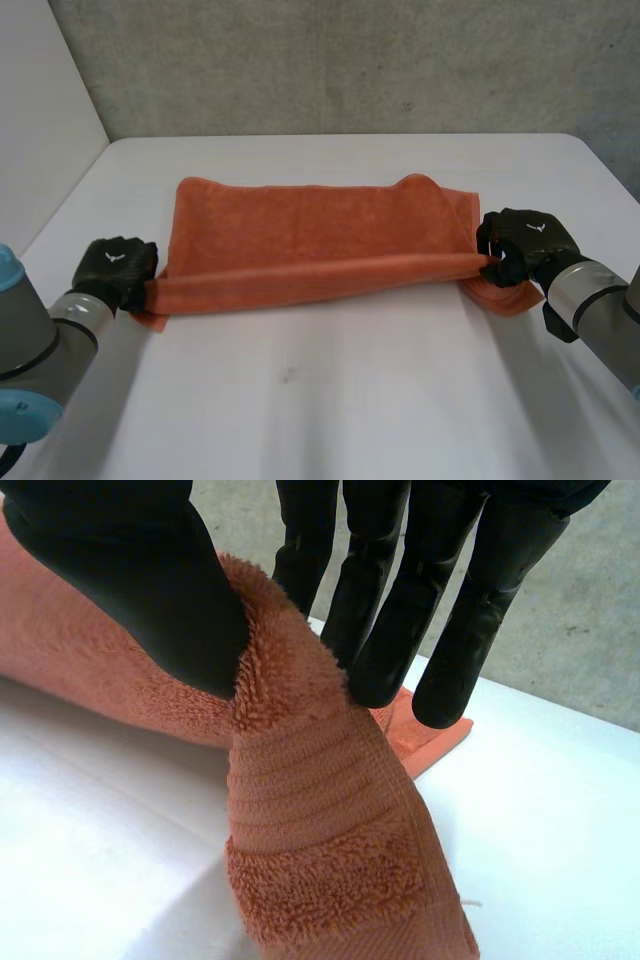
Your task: Fold the laundry
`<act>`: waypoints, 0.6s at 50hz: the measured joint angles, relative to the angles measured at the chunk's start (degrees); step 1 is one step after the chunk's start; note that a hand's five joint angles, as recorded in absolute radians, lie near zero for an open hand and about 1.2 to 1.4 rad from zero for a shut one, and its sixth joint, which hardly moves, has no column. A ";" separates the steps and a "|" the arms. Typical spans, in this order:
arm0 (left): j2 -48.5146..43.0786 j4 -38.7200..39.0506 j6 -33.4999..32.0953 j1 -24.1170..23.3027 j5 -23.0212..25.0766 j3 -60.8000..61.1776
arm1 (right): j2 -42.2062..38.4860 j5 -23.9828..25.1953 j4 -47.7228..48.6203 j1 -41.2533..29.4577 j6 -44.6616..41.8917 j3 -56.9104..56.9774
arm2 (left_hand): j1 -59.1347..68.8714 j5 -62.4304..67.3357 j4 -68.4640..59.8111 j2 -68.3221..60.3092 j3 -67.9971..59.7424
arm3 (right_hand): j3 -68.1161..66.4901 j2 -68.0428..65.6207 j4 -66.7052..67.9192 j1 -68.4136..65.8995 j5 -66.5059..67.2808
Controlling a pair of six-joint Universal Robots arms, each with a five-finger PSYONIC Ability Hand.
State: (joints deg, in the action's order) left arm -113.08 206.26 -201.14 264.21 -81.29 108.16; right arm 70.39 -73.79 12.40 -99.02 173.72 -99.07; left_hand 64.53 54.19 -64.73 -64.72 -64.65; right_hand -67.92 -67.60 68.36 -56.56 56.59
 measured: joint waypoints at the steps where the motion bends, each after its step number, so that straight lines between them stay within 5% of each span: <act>1: 0.46 0.16 0.01 0.24 -0.28 0.13 | 0.09 -0.01 -0.07 -0.02 -0.38 0.03 | 0.72 1.51 -1.73 -1.88 -1.75 | 0.00 0.00 0.00 0.00 0.00; 10: 12.27 -0.15 0.07 0.66 -1.21 4.16 | 4.33 0.00 -8.14 -0.18 -9.94 1.21 | 2.63 4.01 -4.78 -4.89 -4.86 | 0.00 0.00 0.00 0.00 0.00; 13: 21.19 -2.50 -0.23 0.37 -1.14 6.42 | 7.81 -0.07 -18.00 -0.18 -18.16 2.41 | 2.64 4.01 -4.90 -4.99 -4.93 | 0.00 0.00 0.00 0.00 0.00; 23: 37.43 -22.90 -2.22 0.18 -0.79 4.95 | 18.20 -0.20 -42.51 -0.13 -35.49 5.06 | 2.68 4.27 -4.95 -5.05 -5.00 | 0.00 0.00 0.00 0.00 0.01; 30: 35.37 -32.23 -6.97 0.64 -0.86 4.10 | 19.80 -0.36 -48.49 -0.24 -42.20 5.08 | 2.69 4.28 -4.96 -5.06 -5.01 | 0.00 0.00 0.00 0.00 0.01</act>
State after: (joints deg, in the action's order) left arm -77.72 174.03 -208.11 264.85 -82.15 112.26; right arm 90.20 -74.15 -36.09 -99.27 131.52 -93.99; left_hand 67.22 58.47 -69.69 -69.77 -69.66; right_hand -67.93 -67.60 68.36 -56.56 56.60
